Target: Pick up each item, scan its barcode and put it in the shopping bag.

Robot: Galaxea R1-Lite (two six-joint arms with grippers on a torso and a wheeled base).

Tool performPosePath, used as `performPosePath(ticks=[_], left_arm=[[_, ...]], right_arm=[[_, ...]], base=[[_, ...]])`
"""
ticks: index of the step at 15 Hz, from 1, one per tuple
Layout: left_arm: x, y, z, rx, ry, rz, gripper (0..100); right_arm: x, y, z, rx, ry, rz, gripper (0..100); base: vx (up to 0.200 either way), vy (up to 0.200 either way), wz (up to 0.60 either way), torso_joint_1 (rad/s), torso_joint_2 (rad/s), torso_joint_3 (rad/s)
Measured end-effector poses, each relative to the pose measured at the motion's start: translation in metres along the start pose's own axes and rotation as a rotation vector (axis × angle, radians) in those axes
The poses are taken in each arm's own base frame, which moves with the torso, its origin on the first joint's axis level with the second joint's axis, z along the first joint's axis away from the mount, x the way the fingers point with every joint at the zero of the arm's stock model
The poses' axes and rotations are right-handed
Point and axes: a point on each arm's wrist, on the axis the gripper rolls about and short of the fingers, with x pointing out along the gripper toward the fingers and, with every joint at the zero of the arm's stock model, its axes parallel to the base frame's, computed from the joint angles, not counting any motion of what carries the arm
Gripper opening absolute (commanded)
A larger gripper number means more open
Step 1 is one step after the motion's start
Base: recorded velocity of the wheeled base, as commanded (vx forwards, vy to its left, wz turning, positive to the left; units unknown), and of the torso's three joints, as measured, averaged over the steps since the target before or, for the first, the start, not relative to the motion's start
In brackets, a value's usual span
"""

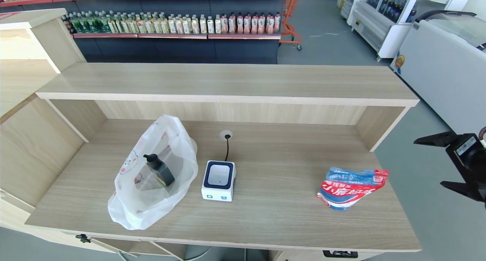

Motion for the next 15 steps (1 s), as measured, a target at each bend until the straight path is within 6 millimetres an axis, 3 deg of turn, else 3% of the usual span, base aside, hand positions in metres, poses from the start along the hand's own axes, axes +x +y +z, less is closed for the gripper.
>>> performPosePath(ticks=[3, 9, 15], left_arm=[[0.000, 0.000, 0.000, 0.000, 0.000, 0.000, 100], [0.000, 0.000, 0.000, 0.000, 0.000, 0.000, 100], [0.000, 0.000, 0.000, 0.000, 0.000, 0.000, 100]], right_arm=[[0.017, -0.004, -0.005, 0.040, 0.061, -0.058, 100], [0.048, 0.007, -0.020, 0.048, 0.158, -0.089, 100], [0.094, 0.017, -0.041, 0.003, 0.188, -0.098, 100]], base=[[0.000, 0.000, 0.00, 0.000, 0.00, 0.000], [0.000, 0.000, 0.00, 0.000, 0.00, 0.000], [0.000, 0.000, 0.00, 0.000, 0.00, 0.000]])
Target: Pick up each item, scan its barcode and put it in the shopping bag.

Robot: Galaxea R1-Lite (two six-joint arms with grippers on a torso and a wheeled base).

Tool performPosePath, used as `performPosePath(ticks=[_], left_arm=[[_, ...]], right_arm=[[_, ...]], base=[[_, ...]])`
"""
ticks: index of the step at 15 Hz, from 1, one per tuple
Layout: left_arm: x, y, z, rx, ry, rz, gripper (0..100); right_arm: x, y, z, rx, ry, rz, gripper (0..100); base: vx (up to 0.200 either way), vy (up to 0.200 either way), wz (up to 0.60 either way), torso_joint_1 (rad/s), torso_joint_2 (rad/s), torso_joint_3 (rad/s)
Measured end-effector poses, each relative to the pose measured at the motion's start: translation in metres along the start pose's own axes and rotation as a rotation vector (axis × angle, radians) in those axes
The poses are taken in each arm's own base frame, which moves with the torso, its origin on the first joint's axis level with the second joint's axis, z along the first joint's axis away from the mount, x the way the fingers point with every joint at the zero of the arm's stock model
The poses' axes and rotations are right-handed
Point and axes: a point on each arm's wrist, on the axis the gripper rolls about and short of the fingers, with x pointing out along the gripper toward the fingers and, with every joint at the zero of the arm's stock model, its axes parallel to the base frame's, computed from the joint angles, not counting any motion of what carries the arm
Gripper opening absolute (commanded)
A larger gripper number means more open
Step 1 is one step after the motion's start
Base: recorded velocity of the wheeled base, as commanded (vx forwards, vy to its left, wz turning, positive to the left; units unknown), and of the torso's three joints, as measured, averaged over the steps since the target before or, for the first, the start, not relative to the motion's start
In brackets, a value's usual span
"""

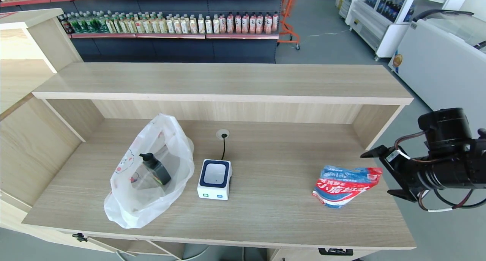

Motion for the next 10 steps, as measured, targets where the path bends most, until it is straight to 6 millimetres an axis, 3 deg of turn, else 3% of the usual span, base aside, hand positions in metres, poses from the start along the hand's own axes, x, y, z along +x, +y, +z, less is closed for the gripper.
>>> performPosePath(ticks=[6, 10], left_arm=[[0.000, 0.000, 0.000, 0.000, 0.000, 0.000, 100], [0.000, 0.000, 0.000, 0.000, 0.000, 0.001, 100]], right_arm=[[0.045, 0.011, -0.026, -0.092, 0.054, 0.003, 100], [0.074, 0.017, -0.030, -0.128, 0.042, 0.007, 100]], base=[[0.000, 0.000, 0.00, 0.000, 0.00, 0.000], [0.000, 0.000, 0.00, 0.000, 0.00, 0.000]])
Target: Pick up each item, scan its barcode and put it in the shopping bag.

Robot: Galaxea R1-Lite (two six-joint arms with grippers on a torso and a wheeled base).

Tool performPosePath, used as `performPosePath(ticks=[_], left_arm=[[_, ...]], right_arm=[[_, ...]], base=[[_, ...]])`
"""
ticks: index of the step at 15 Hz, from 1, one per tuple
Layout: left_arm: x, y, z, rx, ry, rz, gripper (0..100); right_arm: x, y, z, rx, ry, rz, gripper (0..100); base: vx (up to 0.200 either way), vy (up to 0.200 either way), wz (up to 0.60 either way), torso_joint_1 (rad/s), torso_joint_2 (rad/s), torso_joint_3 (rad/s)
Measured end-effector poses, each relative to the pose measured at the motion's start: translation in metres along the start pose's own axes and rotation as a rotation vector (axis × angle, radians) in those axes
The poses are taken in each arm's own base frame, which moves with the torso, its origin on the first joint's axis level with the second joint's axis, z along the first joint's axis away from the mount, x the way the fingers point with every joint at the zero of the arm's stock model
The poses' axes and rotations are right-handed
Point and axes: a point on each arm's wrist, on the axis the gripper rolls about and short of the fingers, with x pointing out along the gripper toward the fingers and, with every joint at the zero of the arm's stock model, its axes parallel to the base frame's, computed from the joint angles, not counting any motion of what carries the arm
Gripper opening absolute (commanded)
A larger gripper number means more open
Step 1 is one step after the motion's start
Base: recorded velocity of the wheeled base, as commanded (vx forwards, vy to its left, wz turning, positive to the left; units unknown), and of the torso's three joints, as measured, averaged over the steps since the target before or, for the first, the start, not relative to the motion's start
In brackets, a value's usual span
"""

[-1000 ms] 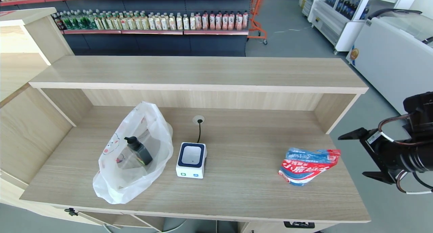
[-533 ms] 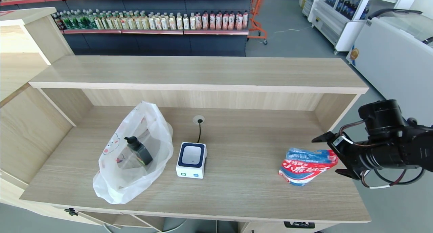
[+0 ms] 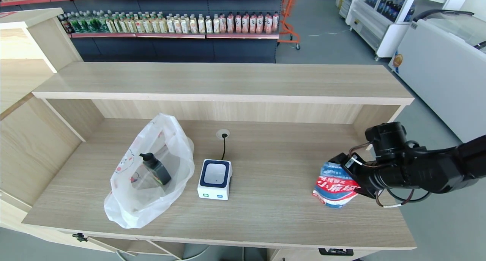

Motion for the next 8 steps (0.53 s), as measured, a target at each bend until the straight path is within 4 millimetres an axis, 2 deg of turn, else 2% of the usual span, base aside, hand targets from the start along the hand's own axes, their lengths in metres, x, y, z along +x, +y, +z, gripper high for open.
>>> performPosePath(ticks=[2, 3, 8], left_arm=[[0.000, 0.000, 0.000, 0.000, 0.000, 0.000, 100], [0.000, 0.000, 0.000, 0.000, 0.000, -0.001, 100], [0.000, 0.000, 0.000, 0.000, 0.000, -0.001, 100]], right_arm=[[0.015, 0.001, 0.000, -0.049, 0.001, -0.011, 100], [0.021, 0.001, 0.000, -0.060, -0.002, -0.012, 0], [0.037, -0.002, -0.002, -0.136, -0.011, -0.033, 0]], base=[[0.000, 0.000, 0.00, 0.000, 0.00, 0.000], [0.000, 0.000, 0.00, 0.000, 0.00, 0.000], [0.000, 0.000, 0.00, 0.000, 0.00, 0.000]])
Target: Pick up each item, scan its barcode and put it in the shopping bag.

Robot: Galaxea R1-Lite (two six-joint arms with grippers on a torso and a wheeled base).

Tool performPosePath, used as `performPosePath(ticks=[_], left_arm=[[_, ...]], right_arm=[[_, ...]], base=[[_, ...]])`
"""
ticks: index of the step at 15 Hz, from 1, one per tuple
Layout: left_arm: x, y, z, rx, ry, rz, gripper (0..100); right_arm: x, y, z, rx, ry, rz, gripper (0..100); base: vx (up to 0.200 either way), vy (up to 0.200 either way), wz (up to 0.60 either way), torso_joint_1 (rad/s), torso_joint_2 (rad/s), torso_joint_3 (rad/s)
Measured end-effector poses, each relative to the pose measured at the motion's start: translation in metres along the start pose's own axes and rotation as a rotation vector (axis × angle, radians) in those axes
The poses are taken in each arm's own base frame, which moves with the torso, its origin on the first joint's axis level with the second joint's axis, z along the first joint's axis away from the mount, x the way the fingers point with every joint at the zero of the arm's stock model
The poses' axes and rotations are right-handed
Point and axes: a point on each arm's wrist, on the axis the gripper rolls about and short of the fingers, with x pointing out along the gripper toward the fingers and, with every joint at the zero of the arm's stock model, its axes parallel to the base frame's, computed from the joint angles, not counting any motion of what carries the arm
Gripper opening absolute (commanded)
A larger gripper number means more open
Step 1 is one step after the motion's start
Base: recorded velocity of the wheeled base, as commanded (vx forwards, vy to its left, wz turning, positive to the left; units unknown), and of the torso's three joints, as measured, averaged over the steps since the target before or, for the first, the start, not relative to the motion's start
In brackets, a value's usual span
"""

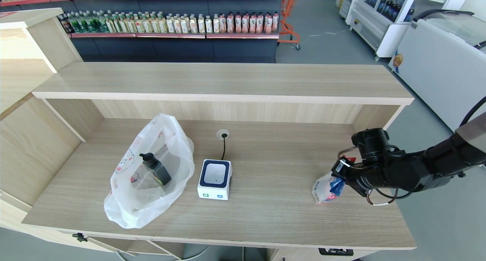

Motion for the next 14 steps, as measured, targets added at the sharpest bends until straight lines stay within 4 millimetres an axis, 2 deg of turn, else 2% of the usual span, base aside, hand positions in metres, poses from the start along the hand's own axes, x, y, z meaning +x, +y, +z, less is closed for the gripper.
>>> performPosePath(ticks=[4, 7, 9, 11, 14], left_arm=[[0.000, 0.000, 0.000, 0.000, 0.000, 0.000, 100], [0.000, 0.000, 0.000, 0.000, 0.000, 0.001, 100], [0.000, 0.000, 0.000, 0.000, 0.000, 0.000, 100], [0.000, 0.000, 0.000, 0.000, 0.000, 0.000, 100], [0.000, 0.000, 0.000, 0.000, 0.000, 0.000, 100]], right_arm=[[0.005, 0.003, -0.003, -0.130, -0.041, 0.004, 0], [-0.001, 0.011, -0.004, -0.215, -0.062, 0.094, 0], [-0.017, 0.018, 0.001, -0.312, -0.001, 0.263, 0], [-0.042, 0.019, 0.012, -0.436, 0.072, 0.500, 0], [-0.087, 0.008, 0.028, -0.558, 0.183, 0.900, 0]], base=[[0.000, 0.000, 0.00, 0.000, 0.00, 0.000], [0.000, 0.000, 0.00, 0.000, 0.00, 0.000], [0.000, 0.000, 0.00, 0.000, 0.00, 0.000], [0.000, 0.000, 0.00, 0.000, 0.00, 0.000], [0.000, 0.000, 0.00, 0.000, 0.00, 0.000]])
